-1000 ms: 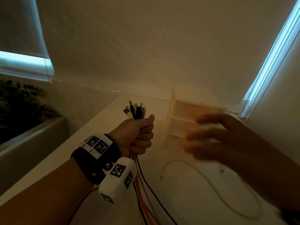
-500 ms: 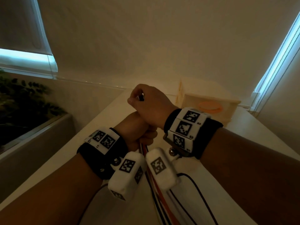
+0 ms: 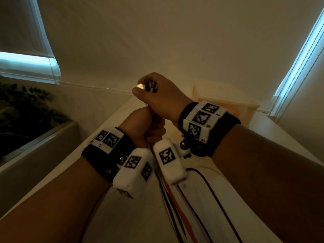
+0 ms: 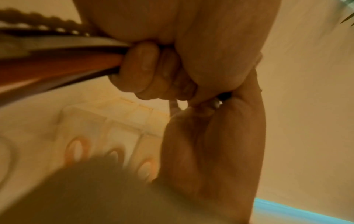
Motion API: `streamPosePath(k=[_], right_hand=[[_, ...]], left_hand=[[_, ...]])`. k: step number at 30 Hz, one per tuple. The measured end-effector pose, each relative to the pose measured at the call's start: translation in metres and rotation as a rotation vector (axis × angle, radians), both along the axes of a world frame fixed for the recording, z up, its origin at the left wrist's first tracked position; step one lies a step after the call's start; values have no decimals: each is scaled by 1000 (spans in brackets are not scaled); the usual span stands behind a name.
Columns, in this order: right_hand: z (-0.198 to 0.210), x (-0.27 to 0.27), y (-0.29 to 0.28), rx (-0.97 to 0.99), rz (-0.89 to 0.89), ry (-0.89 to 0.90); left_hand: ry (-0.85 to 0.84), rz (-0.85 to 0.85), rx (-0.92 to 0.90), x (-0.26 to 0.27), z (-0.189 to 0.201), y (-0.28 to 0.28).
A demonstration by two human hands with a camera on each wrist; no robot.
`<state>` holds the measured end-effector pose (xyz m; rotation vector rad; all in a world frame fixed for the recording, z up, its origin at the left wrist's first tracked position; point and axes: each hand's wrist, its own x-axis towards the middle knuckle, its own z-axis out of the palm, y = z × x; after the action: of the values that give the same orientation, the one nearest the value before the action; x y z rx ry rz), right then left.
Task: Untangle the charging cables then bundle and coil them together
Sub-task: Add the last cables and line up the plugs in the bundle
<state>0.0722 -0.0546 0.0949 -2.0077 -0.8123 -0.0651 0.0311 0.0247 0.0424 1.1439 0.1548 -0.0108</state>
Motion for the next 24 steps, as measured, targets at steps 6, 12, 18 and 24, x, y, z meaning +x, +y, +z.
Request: streamPosePath(k=[6, 12, 18, 24], right_hand=[[-34, -2, -22, 205, 21, 741], [-72, -15, -25, 308, -18, 854], [-80, -34, -47, 75, -20, 606], [-90, -45, -68, -1, -26, 636]], left_hand=[[-46, -51, -16, 24, 15, 11], [-73, -113, -78, 51, 8, -4], [-1, -202, -117, 56, 2, 1], [32, -225, -28, 51, -6, -16]])
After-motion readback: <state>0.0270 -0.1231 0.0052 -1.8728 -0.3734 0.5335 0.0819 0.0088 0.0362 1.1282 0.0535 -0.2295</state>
